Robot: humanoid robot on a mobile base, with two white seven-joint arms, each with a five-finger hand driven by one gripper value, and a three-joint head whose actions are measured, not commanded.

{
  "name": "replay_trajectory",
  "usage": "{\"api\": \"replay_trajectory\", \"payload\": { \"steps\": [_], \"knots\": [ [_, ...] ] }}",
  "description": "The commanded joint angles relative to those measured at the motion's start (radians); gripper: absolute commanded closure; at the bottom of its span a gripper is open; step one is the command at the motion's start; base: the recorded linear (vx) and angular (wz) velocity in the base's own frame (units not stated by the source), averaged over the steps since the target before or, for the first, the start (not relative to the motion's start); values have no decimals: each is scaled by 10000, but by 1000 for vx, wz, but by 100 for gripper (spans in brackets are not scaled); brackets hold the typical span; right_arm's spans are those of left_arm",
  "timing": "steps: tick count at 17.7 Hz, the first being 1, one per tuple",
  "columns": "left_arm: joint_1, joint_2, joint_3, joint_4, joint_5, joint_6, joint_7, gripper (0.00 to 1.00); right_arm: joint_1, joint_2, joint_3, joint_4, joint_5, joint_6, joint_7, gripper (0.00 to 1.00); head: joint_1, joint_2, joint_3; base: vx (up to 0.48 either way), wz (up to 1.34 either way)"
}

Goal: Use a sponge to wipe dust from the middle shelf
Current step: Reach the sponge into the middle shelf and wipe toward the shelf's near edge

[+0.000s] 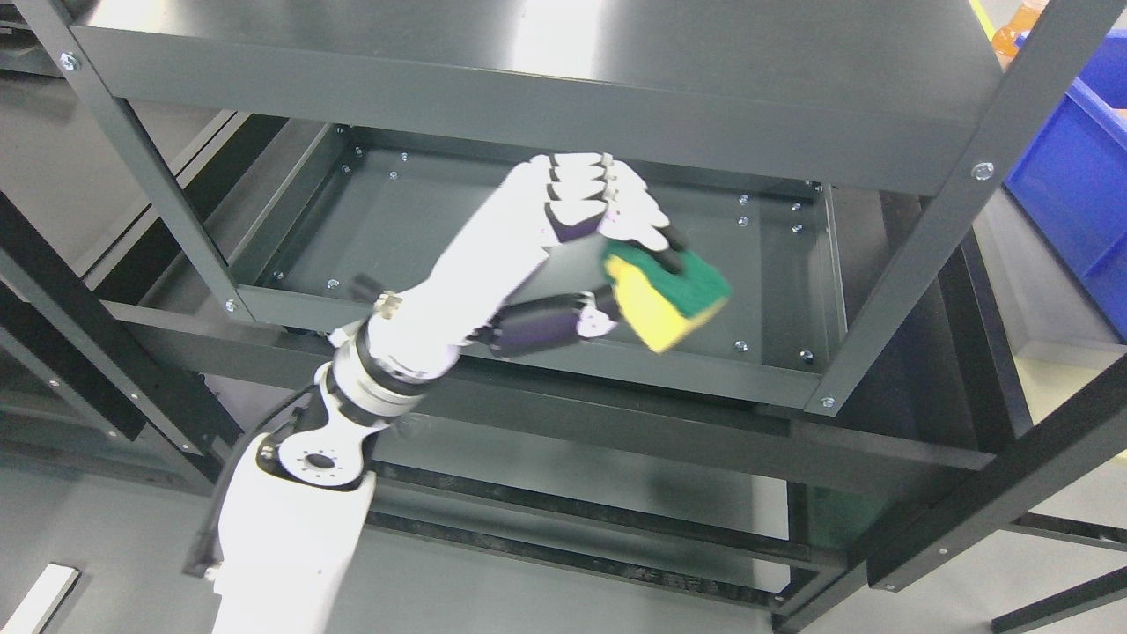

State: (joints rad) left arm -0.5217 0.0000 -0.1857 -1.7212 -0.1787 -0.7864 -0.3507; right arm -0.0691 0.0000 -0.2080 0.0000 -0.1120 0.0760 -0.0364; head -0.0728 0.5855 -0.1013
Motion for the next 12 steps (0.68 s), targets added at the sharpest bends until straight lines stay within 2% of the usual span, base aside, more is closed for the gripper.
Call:
{"api": "replay_trajectory", "payload": {
  "steps": [1,3,5,9,11,12],
  "knots": [
    [706,175,4567,-229,651,10,-52,100,0,-175,-6,-175,0,7,-4,0,0,0,0,0,0],
    [845,175,5823,91,683,10,-37,100,0,-175,-6,-175,0,7,-4,0,0,0,0,0,0],
    [738,443,7678,978,683,10,-36,100,0,-175,-6,-175,0,7,-4,0,0,0,0,0,0],
    [509,2189,9493,3170,896,10,86,100,0,-175,-6,-175,0,7,-4,0,0,0,0,0,0],
    [233,3033,9939,4290,1019,10,101,100,0,-175,9,-175,0,7,-4,0,0,0,0,0,0],
    [125,3205,9926,4463,1172,10,86,100,0,-175,-6,-175,0,7,-4,0,0,0,0,0,0]
  ]
}}
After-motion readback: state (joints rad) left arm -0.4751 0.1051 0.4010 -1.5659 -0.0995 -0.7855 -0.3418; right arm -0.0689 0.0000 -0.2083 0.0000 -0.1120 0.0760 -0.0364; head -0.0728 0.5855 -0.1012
